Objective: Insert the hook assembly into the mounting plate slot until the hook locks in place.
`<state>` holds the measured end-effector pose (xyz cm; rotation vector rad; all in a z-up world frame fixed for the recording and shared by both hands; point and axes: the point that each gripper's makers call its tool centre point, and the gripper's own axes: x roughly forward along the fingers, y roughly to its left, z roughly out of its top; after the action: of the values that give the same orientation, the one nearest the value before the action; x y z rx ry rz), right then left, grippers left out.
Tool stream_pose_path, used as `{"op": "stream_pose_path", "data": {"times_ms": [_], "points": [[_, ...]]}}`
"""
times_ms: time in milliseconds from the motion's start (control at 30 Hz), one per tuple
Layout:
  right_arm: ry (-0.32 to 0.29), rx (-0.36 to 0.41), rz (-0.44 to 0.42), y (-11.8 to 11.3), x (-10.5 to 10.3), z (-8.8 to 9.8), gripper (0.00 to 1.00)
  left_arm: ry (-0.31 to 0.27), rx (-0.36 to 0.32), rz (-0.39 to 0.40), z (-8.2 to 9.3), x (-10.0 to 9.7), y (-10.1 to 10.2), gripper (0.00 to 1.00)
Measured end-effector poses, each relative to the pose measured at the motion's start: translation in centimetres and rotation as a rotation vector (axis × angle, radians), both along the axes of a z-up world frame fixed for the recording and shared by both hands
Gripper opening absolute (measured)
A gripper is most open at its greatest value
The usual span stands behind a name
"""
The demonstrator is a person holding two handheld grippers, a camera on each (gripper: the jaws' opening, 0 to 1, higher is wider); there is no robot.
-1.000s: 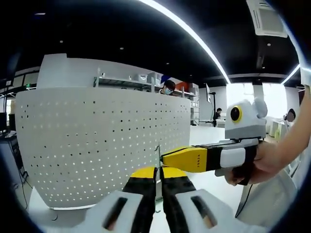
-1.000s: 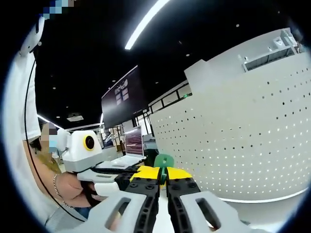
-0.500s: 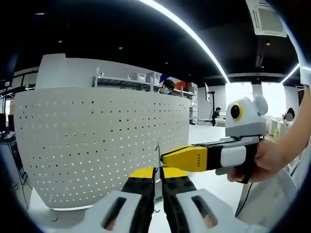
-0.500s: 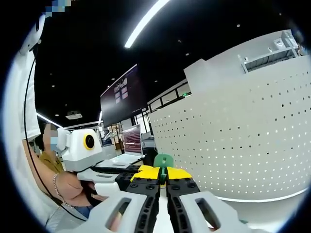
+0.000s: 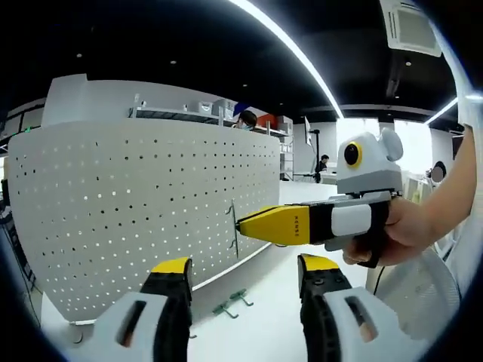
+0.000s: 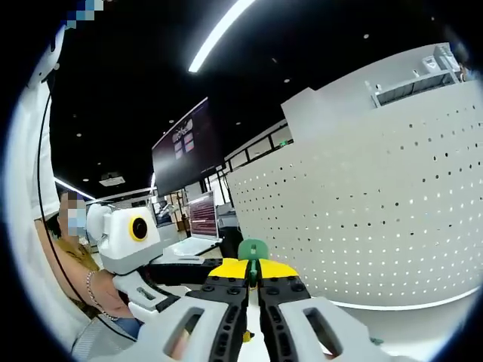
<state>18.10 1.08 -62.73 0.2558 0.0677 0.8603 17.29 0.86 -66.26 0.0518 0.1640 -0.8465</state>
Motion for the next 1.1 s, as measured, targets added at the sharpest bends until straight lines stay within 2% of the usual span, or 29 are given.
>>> {"op": "stream_pose_path", "data": {"times_ms": [67, 200, 367, 533, 1100], "points": [[0.002, -0.001, 0.0, 0.0, 0.0, -0.1, 0.01, 0.0, -0.004, 0.002, -0.1, 0.1, 0.0, 0.71], [0.005, -0.006, -0.002, 0.0, 0.1, -0.3, 0.01, -0.006, 0.017, -0.008, -0.3, 0.0, 0.0, 0.77], [0.005, -0.01, 0.001, 0.1, 0.1, -0.4, 0.01, -0.009, 0.026, 0.001, -0.4, 0.3, 0.4, 0.76], [-0.023, -0.056, -0.016, -0.2, 0.2, -0.1, 0.01, -0.002, 0.036, 0.007, -0.8, 0.4, 0.7, 0.75], [-0.054, -0.127, -0.098, -2.4, 1.5, 0.8, 0.01, 0.106, 0.081, 0.024, -5.5, -0.4, 2.4, 0.75]]}}
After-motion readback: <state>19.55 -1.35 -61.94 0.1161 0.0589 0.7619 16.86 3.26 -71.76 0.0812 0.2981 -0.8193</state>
